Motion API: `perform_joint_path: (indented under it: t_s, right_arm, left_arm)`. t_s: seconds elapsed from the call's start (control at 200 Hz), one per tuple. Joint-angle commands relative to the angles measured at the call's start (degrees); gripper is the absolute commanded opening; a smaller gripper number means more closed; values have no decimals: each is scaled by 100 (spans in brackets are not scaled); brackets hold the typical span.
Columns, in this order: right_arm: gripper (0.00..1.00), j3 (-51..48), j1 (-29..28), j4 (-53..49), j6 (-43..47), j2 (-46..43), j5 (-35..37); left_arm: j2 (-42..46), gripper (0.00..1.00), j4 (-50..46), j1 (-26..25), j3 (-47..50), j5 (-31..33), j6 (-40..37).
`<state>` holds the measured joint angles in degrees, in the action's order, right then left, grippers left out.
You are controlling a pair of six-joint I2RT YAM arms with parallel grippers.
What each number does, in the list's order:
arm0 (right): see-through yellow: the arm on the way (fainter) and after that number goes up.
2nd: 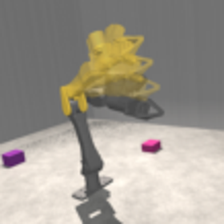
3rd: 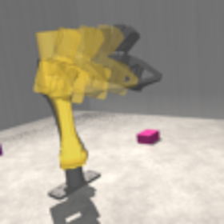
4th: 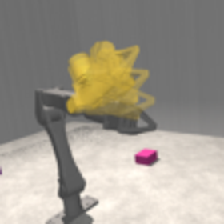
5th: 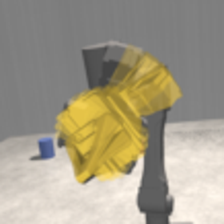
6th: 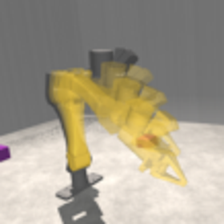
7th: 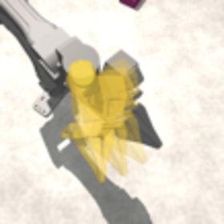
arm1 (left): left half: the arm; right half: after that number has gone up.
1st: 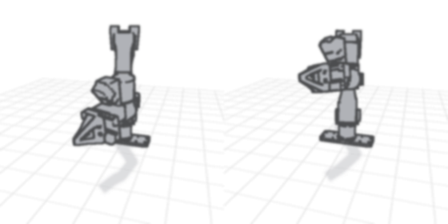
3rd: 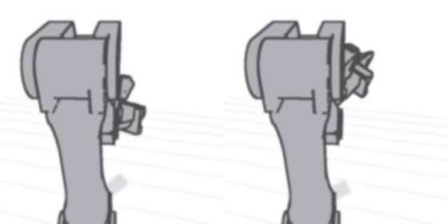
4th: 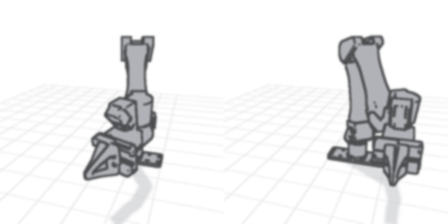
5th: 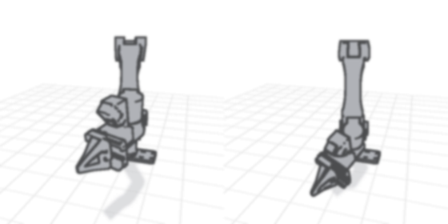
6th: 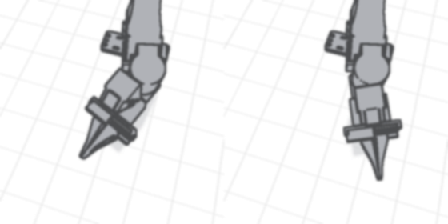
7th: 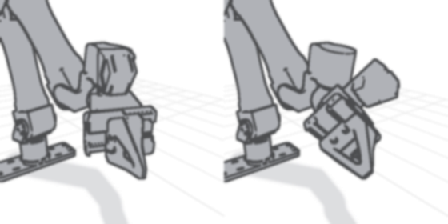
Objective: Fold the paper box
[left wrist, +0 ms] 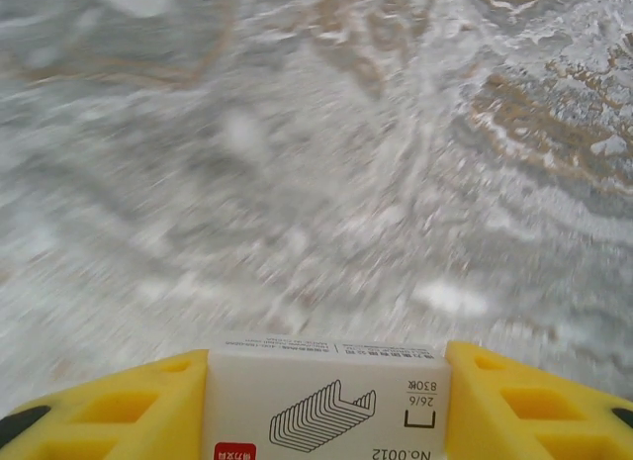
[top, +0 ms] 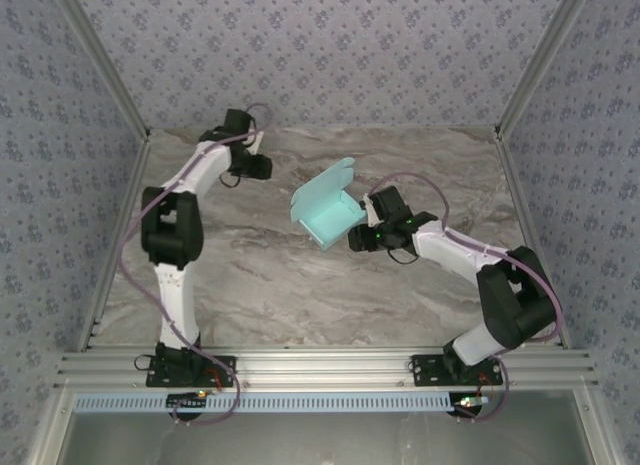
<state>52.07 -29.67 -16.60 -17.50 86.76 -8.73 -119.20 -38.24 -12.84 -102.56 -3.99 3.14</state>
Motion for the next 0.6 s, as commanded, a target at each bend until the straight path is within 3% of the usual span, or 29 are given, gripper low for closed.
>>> perform_joint_path:
  t_s: [0.0, 0.17, 0.3, 0.44, 0.595]
  right_arm:
    - [51, 228, 57, -320, 180, -223, 80]
    - [52, 279, 171, -476, 299, -408, 108]
    - [53, 277, 382, -601, 428, -556, 120]
    - [53, 183, 773, -710, 519, -782, 96]
    - [54, -2, 1281, -830, 546, -1108, 39]
  left_arm:
    - [1180, 55, 665, -6, 813, 10, 347]
    - [2877, 56, 1024, -181, 2102, -78, 600]
    - [3724, 57, 1006, -856, 2613, 86, 557]
    - [3897, 57, 903, -1979, 2729, 371, 533]
    - [3447, 57, 821, -3093, 2479, 633, 382]
